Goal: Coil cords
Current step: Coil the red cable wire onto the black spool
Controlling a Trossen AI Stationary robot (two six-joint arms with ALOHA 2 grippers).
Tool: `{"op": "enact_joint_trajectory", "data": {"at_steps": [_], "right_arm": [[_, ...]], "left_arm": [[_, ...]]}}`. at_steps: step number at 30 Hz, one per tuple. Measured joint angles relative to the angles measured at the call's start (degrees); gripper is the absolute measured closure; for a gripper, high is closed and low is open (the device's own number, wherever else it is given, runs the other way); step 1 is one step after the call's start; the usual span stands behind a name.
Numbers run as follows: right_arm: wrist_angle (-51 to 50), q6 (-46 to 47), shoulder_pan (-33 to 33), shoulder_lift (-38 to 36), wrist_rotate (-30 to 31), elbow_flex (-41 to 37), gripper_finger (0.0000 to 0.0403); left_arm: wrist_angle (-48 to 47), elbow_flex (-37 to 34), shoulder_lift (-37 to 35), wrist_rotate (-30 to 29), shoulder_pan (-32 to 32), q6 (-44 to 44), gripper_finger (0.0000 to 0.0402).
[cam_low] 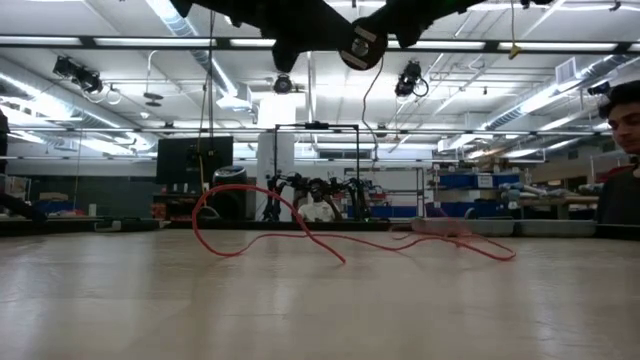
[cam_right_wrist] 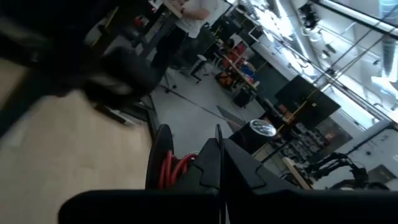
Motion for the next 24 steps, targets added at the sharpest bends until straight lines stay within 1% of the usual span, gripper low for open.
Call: {"op": "enact_joint_trajectory", "data": {"at_steps": [2,4,8,11,13,16,24], "right_arm": [[0.42,0.04,0.0,-0.43,-0.82,0.0,0.0403],[1.7,0.07,0.06,-0.46,-1.74,0.0,0.0403],[5.03,0.96,0.63,-0.46,-4.32,0.0,0.0403],[7.74,0.96,1.65,-0.46,-5.15,0.0,0.0403],[9.56,1.0,2.24,-0.46,-6.82,0.0,0.0403],[12.69,0.95,2.87,0.17,-7.9,0.02,0.0403],[17.92,1.95,3.0,2.33,-10.84,0.03,0.0403]], "left_arm": [[0.63,-0.92,0.0,-0.14,-0.59,-1.32,0.0285],[3.51,-2.92,0.0,-0.61,-1.02,-2.9,0.0285],[13.34,-8.28,0.04,-1.85,-1.11,-6.42,0.0285],[19.2,-12.1,0.04,-3.44,-0.9,-9.84,0.0285],[22.62,-14.04,0.07,-6.32,-0.9,-12.39,0.0285],[25.38,-15.31,0.07,-9.51,-0.9,-13.71,0.0285],[30.12,-15.43,0.07,-9.72,-0.9,-12.91,0.0285]]}}
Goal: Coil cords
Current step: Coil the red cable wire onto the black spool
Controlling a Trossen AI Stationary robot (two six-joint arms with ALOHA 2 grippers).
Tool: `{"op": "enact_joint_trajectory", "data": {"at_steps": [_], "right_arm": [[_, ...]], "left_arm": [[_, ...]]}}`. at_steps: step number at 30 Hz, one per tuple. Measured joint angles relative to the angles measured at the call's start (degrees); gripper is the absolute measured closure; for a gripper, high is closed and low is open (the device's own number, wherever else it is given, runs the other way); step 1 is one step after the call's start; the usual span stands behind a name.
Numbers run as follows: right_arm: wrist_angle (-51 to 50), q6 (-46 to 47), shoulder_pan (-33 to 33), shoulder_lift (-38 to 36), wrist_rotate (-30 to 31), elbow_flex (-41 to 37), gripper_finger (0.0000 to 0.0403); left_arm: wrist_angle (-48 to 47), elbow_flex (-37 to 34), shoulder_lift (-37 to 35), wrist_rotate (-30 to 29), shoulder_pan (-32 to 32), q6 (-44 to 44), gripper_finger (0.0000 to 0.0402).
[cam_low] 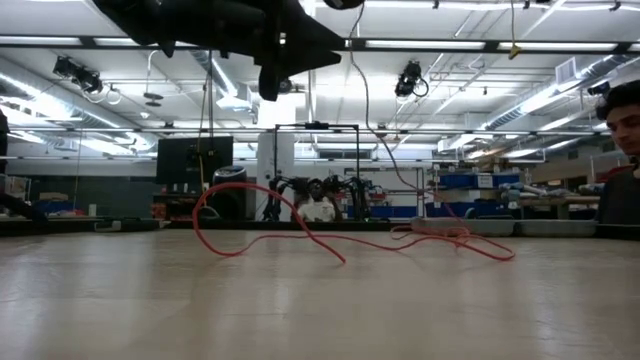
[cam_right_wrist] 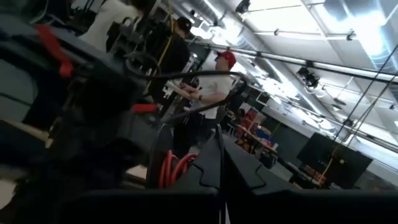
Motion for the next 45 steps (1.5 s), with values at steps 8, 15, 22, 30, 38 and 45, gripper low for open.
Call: {"op": "enact_joint_trajectory", "data": {"at_steps": [8,15,22,30,38,45], "right_arm": [[3.9,0.0,0.01,2.93,-0.76,-0.01,0.0403],[6.15,0.93,-0.01,3.25,-1.05,0.01,0.0403],[6.35,1.57,0.0,4.24,-1.36,0.05,0.0403],[6.69,1.56,0.0,4.45,-1.17,0.03,0.0403],[2.23,-0.33,1.39,2.47,1.36,-0.01,0.0403],[-7.17,1.81,2.94,0.82,5.35,0.03,0.0403]], "left_arm": [[1.19,0.02,0.02,-0.17,0.0,2.74,0.0285],[0.81,0.0,0.86,-1.36,0.0,3.68,0.0285],[2.58,0.0,3.56,-1.48,0.0,4.46,0.0285],[2.47,0.02,3.48,-2.73,0.0,6.86,0.0373],[-4.67,0.19,1.83,-4.49,0.0,8.91,0.0399],[-11.49,0.0,-3.47,-8.51,0.61,14.19,0.0401]]}}
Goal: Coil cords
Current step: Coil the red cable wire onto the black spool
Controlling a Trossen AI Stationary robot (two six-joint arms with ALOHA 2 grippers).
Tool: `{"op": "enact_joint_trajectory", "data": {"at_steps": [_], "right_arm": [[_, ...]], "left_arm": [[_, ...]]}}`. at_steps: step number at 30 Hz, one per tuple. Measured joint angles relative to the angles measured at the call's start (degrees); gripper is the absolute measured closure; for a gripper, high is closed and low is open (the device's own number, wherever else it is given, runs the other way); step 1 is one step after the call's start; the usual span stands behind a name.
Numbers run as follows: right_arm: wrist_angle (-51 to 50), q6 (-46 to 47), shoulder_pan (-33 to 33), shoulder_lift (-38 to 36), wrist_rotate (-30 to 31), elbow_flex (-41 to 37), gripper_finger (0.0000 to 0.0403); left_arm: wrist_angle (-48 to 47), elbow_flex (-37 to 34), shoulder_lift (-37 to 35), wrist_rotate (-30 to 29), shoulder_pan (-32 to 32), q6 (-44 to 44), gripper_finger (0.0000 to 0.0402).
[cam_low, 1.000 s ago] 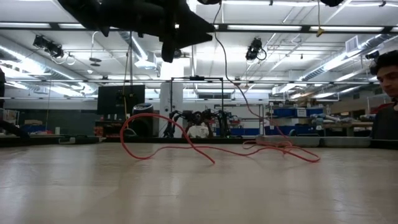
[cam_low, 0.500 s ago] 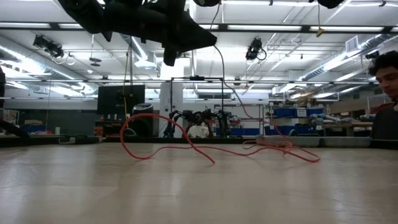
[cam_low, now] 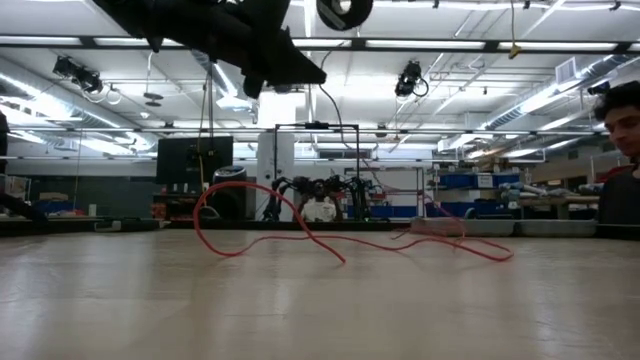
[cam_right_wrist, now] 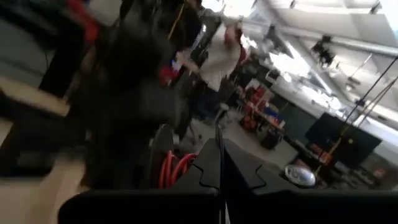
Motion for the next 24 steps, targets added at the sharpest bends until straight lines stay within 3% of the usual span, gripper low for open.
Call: {"op": "enact_joint_trajectory", "data": {"at_steps": [7,11,24], "right_arm": [[-5.49,0.02,0.09,0.07,1.05,-0.02,0.0403],[-6.65,0.0,-0.01,0.05,0.25,0.02,0.0403],[-9.38,-2.25,-4.92,0.88,-0.85,0.02,0.0403]], "left_arm": [[-15.6,2.2,-6.79,-1.91,0.15,0.71,0.0401],[-19.55,3.83,-9.2,-2.62,0.15,0.48,0.0401],[-17.06,8.25,-5.71,2.29,-1.64,-4.17,0.0401]]}}
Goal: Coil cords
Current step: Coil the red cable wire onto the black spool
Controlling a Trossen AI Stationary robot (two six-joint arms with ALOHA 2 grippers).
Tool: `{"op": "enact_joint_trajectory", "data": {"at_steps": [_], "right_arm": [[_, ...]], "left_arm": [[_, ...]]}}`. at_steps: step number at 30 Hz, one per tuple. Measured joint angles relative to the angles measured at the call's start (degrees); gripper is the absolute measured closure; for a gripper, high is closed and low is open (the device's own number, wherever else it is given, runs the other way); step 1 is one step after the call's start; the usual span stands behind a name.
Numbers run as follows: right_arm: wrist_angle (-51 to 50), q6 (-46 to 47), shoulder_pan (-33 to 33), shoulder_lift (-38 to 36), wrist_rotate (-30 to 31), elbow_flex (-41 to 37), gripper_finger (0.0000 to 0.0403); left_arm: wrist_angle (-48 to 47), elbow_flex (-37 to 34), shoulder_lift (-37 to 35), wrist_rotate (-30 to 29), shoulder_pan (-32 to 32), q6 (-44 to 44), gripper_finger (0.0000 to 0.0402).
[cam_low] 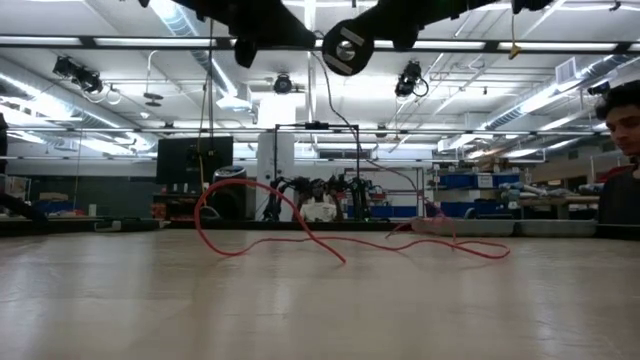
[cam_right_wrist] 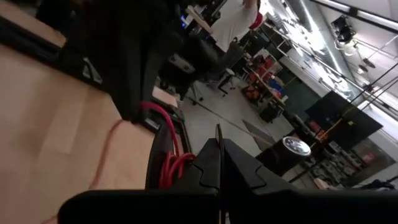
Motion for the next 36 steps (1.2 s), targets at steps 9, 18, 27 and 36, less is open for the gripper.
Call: {"op": "enact_joint_trajectory", "data": {"at_steps": [9,18,27,36], "right_arm": [[7.6,-2.11,-2.98,3.8,-1.13,-0.05,0.0403],[12.11,-2.24,-3.97,5.66,-2.79,1.37,0.0403],[14.13,-2.11,-3.99,7.63,-1.7,4.34,0.0403],[18.41,-1.25,-3.91,7.52,-1.99,4.39,0.0403]], "left_arm": [[9.89,0.28,4.26,-1.06,0.64,0.62,0.0401],[15.41,0.32,7.59,-3.64,1.05,3.16,0.0401],[20.38,0.28,7.73,-6.58,1.01,6.77,0.0401],[21.33,0.34,7.58,-8.33,1.01,9.52,0.0401]]}}
